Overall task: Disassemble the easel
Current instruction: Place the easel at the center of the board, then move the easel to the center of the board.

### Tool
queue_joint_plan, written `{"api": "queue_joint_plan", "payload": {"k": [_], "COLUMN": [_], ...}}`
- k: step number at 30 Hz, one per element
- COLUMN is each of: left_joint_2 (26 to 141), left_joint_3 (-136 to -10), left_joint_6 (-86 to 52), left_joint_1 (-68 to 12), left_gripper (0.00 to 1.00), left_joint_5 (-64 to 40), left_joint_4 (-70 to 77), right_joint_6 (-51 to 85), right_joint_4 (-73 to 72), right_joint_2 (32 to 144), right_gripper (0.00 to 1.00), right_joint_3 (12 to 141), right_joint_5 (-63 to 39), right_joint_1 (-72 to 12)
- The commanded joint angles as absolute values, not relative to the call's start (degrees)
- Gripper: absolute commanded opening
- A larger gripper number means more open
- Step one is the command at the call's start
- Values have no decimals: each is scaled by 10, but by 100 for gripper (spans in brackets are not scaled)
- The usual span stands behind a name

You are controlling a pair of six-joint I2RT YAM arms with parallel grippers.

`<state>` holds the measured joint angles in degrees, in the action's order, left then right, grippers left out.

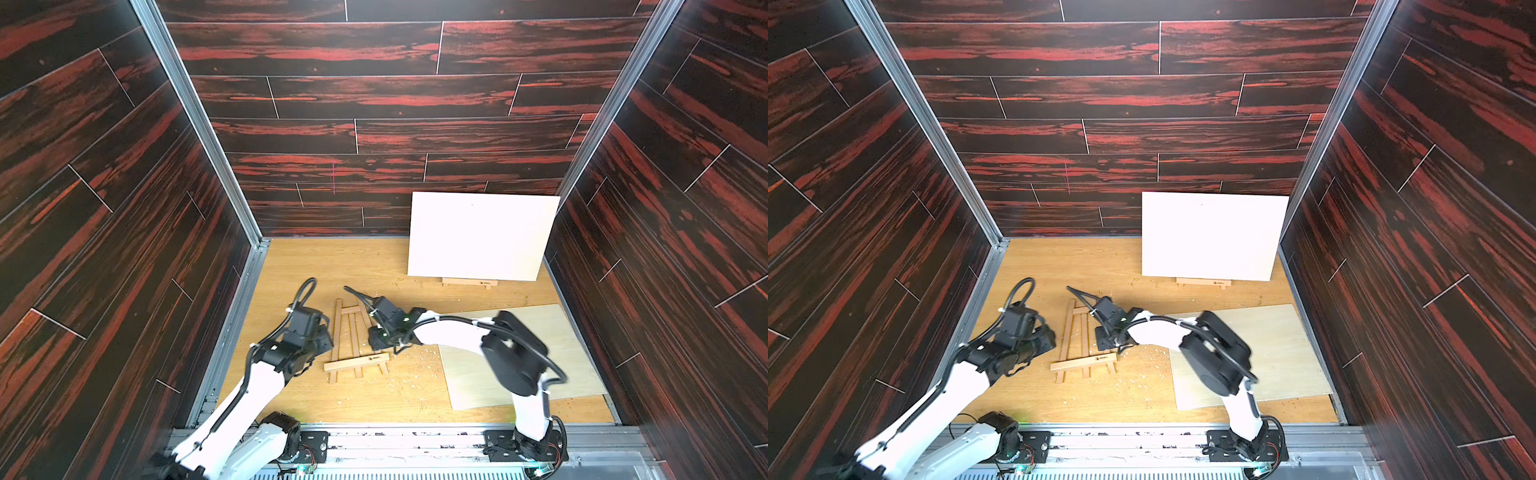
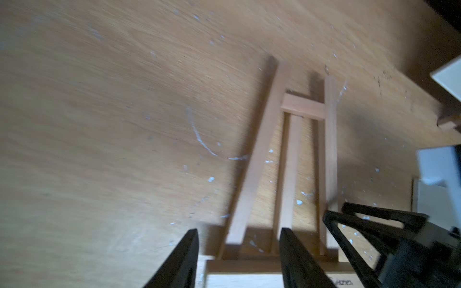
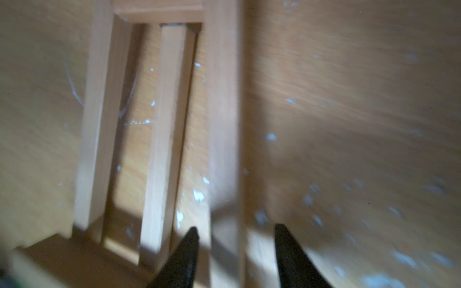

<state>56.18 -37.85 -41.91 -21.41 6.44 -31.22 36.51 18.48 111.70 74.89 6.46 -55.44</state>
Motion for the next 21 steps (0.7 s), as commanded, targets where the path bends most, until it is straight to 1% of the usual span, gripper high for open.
{"api": "queue_joint_plan", "payload": {"k": [1,4,7,9,12,16,21], "left_joint_2": [602,651,713,760,818,881,949], "left_joint_3": [-402,-424,-459,-489,-523,-560,-604], "left_joint_6": [-448,-460,-464,-467,-474,-486,-492], "left_joint_1": [-241,-266,-289,-305,-324,-341,-352], "left_gripper": [58,60,65,69,71,71,66], "left_joint_5": [57,53,49,48,44,36,28], "left_joint_4": [-274,-252,-248,-251,-252,-254,-284], "right_joint_6": [385,400,409,412,419,429,429], "right_joint_4": [173,155,142,135,132,130,131], "right_joint_2": [1024,972,926,897,860,818,790], "right_gripper": [60,68,76,79,81,82,82], "right_joint_3": [709,650,596,563,521,478,453], "right_joint_5": [54,30,15,2,-4,0,0], "right_joint_1": [-531,-509,-493,-482,-468,-448,-422]}}
